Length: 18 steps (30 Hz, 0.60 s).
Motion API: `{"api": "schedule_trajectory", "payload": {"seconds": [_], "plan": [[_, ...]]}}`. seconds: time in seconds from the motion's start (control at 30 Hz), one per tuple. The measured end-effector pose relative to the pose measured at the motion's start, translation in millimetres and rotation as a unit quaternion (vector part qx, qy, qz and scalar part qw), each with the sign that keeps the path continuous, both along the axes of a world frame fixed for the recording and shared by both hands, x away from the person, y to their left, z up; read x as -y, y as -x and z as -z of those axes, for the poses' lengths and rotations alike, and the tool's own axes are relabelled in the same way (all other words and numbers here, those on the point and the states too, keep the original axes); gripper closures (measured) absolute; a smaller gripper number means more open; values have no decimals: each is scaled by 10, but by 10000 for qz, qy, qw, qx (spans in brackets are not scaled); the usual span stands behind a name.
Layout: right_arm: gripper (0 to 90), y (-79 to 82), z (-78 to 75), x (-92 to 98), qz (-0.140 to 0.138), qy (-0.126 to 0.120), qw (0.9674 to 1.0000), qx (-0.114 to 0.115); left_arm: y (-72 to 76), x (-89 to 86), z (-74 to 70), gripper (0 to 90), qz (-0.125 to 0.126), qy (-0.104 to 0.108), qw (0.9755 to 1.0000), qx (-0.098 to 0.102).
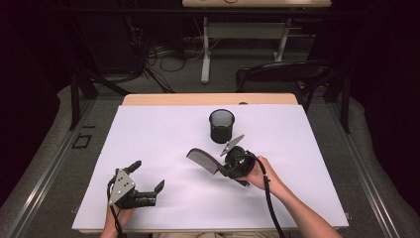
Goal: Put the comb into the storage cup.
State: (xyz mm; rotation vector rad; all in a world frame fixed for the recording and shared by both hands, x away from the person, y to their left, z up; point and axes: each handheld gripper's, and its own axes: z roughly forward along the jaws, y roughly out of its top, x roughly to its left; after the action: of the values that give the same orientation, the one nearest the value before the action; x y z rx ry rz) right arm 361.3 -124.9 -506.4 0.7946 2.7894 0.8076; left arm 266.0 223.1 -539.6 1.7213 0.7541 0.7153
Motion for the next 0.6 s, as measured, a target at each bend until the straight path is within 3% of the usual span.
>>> {"api": "schedule_trajectory", "payload": {"seconds": [0.6], "plan": [[725,47,-54,203,118,-314,9992,216,2,0,-1,2,3,3,10000,-1]]}}
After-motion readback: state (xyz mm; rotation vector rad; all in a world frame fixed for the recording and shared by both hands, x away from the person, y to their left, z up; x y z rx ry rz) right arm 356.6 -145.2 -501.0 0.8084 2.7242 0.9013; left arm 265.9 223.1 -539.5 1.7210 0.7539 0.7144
